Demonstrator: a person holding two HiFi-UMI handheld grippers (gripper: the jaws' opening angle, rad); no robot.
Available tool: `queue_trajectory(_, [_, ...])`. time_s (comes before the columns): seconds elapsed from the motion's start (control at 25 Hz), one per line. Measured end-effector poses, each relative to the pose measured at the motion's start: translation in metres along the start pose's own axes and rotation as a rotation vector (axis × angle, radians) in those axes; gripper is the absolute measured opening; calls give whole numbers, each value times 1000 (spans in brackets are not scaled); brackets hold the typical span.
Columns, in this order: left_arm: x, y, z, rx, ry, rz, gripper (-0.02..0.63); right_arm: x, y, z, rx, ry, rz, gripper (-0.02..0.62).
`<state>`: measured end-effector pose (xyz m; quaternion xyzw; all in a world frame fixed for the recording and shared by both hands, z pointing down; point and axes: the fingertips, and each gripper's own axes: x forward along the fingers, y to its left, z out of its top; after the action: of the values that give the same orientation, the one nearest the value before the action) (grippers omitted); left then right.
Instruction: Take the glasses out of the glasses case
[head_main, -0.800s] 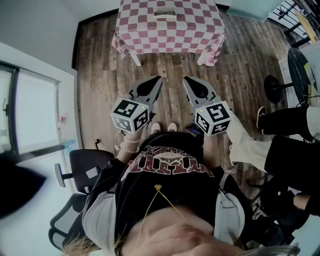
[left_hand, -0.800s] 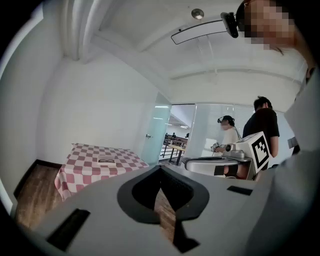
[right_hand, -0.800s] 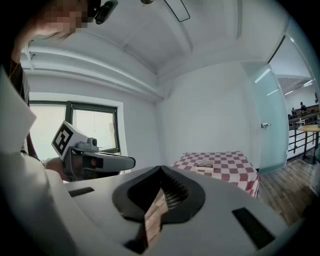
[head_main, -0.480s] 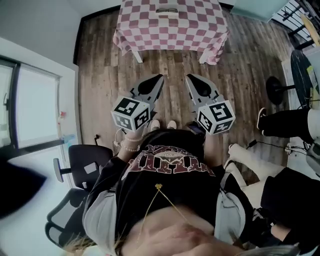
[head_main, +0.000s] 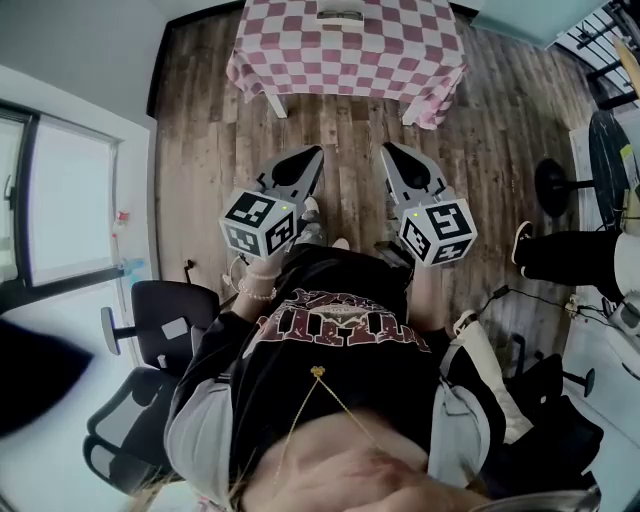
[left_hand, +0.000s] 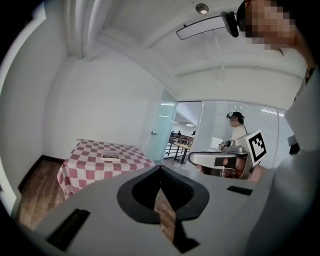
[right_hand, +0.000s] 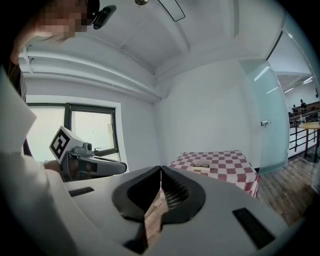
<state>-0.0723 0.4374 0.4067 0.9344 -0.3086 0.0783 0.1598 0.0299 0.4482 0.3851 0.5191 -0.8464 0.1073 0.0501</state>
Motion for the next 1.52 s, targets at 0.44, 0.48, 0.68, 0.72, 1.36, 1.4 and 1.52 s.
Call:
queue_trajectory(0.44, [59, 75, 30, 40, 31, -35, 0, 82, -38, 25, 6, -8, -5, 20])
queue_trajectory(0.48, [64, 83, 33, 41, 32, -43, 0, 92, -40, 26, 3, -5, -5, 20])
queue_trajectory(0.68, [86, 120, 45, 43, 50, -79, 0, 138, -49, 34, -10, 10, -5, 20])
queue_trajectory(0.72, [89, 126, 47, 45, 59, -88, 0, 145, -50, 35, -15, 14, -6, 20])
queue_trajectory(1.36, [131, 186, 58, 22, 115, -197, 0, 219, -78, 44, -23, 52, -90, 20])
queue_trajectory(1.4, [134, 190, 59, 19, 116, -195, 0, 223, -81, 46, -23, 51, -90, 20])
queue_trajectory(1.52, [146, 201, 63, 10, 116, -189, 0, 237, -92, 49, -21, 57, -79, 20])
